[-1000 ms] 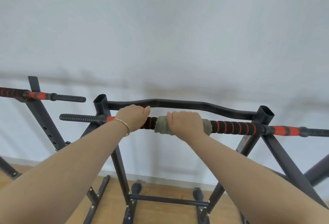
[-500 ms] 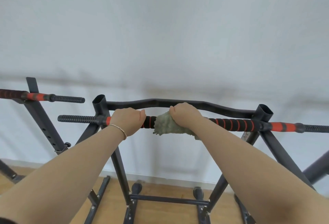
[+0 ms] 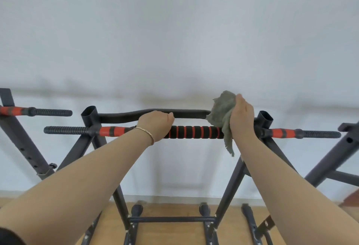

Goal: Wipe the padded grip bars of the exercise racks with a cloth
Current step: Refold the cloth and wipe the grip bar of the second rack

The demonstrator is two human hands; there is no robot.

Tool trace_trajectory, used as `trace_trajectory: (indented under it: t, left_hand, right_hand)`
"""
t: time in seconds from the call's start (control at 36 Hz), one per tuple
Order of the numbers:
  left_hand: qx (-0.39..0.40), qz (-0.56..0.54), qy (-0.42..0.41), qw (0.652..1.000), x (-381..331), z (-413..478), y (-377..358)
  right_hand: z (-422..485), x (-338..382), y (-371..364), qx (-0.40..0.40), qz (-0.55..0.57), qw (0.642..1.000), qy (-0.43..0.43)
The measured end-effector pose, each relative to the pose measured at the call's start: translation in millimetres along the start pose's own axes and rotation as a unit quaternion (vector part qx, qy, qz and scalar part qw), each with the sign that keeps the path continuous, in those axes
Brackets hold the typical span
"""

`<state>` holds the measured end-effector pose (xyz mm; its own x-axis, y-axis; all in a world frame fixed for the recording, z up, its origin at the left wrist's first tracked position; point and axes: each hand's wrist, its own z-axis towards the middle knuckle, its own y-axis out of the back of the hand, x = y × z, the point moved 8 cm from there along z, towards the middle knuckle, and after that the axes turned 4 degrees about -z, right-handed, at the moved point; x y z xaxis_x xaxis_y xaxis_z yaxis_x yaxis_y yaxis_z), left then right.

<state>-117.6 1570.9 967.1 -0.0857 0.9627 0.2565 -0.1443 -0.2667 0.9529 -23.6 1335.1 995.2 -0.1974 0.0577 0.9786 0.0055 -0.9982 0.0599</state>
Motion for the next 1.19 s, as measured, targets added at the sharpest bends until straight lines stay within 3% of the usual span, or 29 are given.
trace_trajectory:
  t: [0.14, 0.28, 0.33, 0.39, 0.44, 0.5, 0.58, 0.72, 0.78, 0.83, 0.89, 0.94, 1.03, 1.11, 1.19]
  left_hand:
    - [-0.011, -0.024, -0.037, 0.999, -49.5, 25.7, 8.1]
    - [0.052, -0.052, -0.032, 0.997, -63.4, 42.0, -7.6]
    - [0.091, -0.075, -0.020, 0.993, -65.0, 45.6, -16.1]
    - [0.125, -0.085, -0.011, 0.988, -63.9, 49.0, -21.8]
    - [0.147, -0.088, -0.017, 0.985, -63.7, 51.9, -25.2]
    - [0.154, -0.085, -0.024, 0.984, -64.1, 52.7, -24.7]
    - [0.154, -0.063, -0.044, 0.985, -66.4, 51.3, -22.6]
    - [0.129, -0.043, -0.040, 0.990, -67.8, 48.6, -18.4]
    - [0.104, -0.032, -0.034, 0.993, -68.6, 46.9, -17.6]
    - [0.072, -0.018, -0.027, 0.997, -69.6, 43.6, -15.1]
    - [0.041, -0.006, -0.027, 0.999, -70.9, 40.6, -13.4]
    - [0.005, 0.013, -0.034, 0.999, -74.3, 36.0, -12.7]
    - [-0.047, 0.033, -0.036, 0.998, -80.0, 22.7, -10.8]
    - [-0.051, 0.032, -0.039, 0.997, -80.9, 18.7, -9.7]
    - [-0.006, 0.004, -0.060, 0.998, -71.9, 27.6, -10.6]
  right_hand:
    - [-3.5, 4.8, 48.3, -0.079, 0.025, 0.997, -0.003]
    - [-16.0, 3.5, 54.0, -0.027, -0.008, 0.999, 0.028]
    - [-19.4, 4.3, 41.6, 0.018, -0.087, 0.990, 0.113]
    - [-27.1, 3.2, 19.4, 0.084, -0.239, 0.933, 0.254]
    - [-32.4, -16.3, -4.2, 0.136, -0.406, 0.841, 0.332]
    - [-35.4, -28.6, -12.9, 0.096, -0.505, 0.763, 0.392]
    - [-40.3, -24.9, -13.2, 0.035, -0.502, 0.737, 0.451]
    - [-30.2, -23.2, -18.7, 0.012, -0.540, 0.701, 0.464]
    - [-30.2, -21.5, -26.8, 0.023, -0.559, 0.664, 0.496]
    - [-25.8, -26.1, -34.3, 0.061, -0.597, 0.633, 0.488]
    - [-12.4, -39.4, -38.9, 0.133, -0.660, 0.616, 0.409]
    - [-1.6, -52.2, -41.1, 0.221, -0.734, 0.566, 0.304]
    - [11.4, -48.4, -54.0, 0.312, -0.754, 0.511, 0.270]
    - [15.9, -40.3, -63.3, 0.347, -0.709, 0.539, 0.293]
    - [18.7, -34.2, -57.2, 0.291, -0.666, 0.632, 0.271]
